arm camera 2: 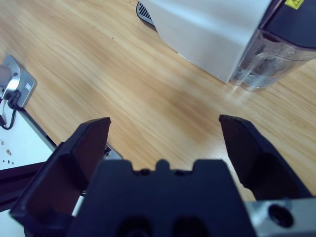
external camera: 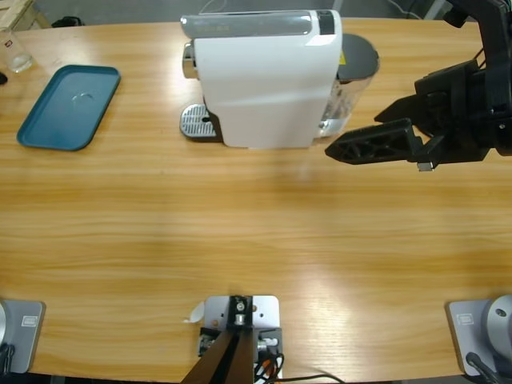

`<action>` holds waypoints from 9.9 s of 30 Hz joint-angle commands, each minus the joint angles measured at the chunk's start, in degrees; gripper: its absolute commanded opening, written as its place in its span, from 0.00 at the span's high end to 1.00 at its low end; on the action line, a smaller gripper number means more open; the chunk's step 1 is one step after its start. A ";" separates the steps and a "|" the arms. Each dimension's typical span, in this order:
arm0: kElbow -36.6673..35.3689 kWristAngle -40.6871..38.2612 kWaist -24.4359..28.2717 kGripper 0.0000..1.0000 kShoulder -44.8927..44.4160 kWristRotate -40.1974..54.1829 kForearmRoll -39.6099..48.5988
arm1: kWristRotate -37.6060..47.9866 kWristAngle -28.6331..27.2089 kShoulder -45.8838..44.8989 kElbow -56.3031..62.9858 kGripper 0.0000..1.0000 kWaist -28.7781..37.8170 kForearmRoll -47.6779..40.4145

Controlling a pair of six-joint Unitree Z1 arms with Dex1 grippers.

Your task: Pour coffee

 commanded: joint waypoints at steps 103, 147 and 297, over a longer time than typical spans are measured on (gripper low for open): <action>-64.89 -12.21 6.33 0.47 36.32 5.73 49.57 | -7.88 10.97 14.69 -1.32 0.00 -10.34 -5.04; -21.53 -23.71 -36.71 0.46 -3.48 18.55 39.53 | -7.17 10.02 -5.20 8.84 0.00 -11.31 -5.74; 9.29 -14.22 -44.63 0.01 -23.22 -2.00 25.08 | -11.39 3.43 33.69 -52.05 1.00 -19.11 28.66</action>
